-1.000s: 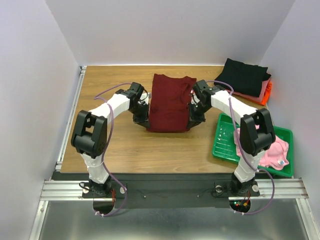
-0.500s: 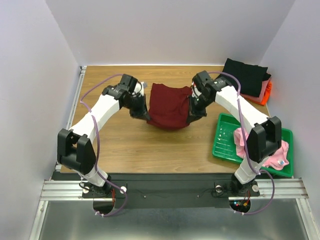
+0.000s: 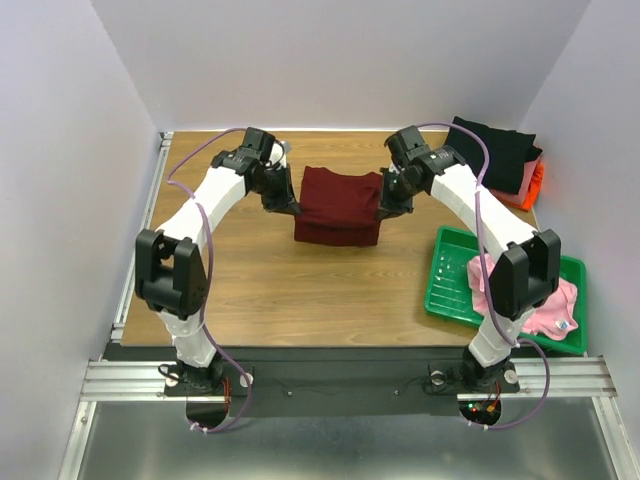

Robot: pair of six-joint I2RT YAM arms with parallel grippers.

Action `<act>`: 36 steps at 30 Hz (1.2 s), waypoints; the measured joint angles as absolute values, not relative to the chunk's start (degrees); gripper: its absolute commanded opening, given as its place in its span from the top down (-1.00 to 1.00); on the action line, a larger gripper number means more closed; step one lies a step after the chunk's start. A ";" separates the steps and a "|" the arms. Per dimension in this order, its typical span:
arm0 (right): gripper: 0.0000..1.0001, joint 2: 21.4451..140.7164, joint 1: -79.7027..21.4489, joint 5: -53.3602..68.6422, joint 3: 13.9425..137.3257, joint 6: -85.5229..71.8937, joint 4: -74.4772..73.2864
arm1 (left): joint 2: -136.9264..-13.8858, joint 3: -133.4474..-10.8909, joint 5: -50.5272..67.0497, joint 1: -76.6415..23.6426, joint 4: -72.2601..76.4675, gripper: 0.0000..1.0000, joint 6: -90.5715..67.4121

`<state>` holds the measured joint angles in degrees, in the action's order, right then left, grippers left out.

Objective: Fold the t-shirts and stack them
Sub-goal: Fold the tshirt

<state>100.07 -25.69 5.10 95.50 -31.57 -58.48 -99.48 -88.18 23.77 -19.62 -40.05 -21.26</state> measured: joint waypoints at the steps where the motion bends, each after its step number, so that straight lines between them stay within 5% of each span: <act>1: 0.99 100.71 -25.21 4.56 95.81 -31.62 -57.76 | -100.71 -89.12 23.77 -19.57 -39.75 1.00 -21.04; 36: 0.99 121.40 -15.97 2.59 111.24 -31.24 -47.18 | -129.56 -120.46 28.10 -16.51 -38.41 1.00 -18.46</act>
<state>121.40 -15.97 2.59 111.24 -31.24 -47.18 -129.56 -120.46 28.10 -16.51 -38.41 -18.46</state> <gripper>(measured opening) 0.035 0.040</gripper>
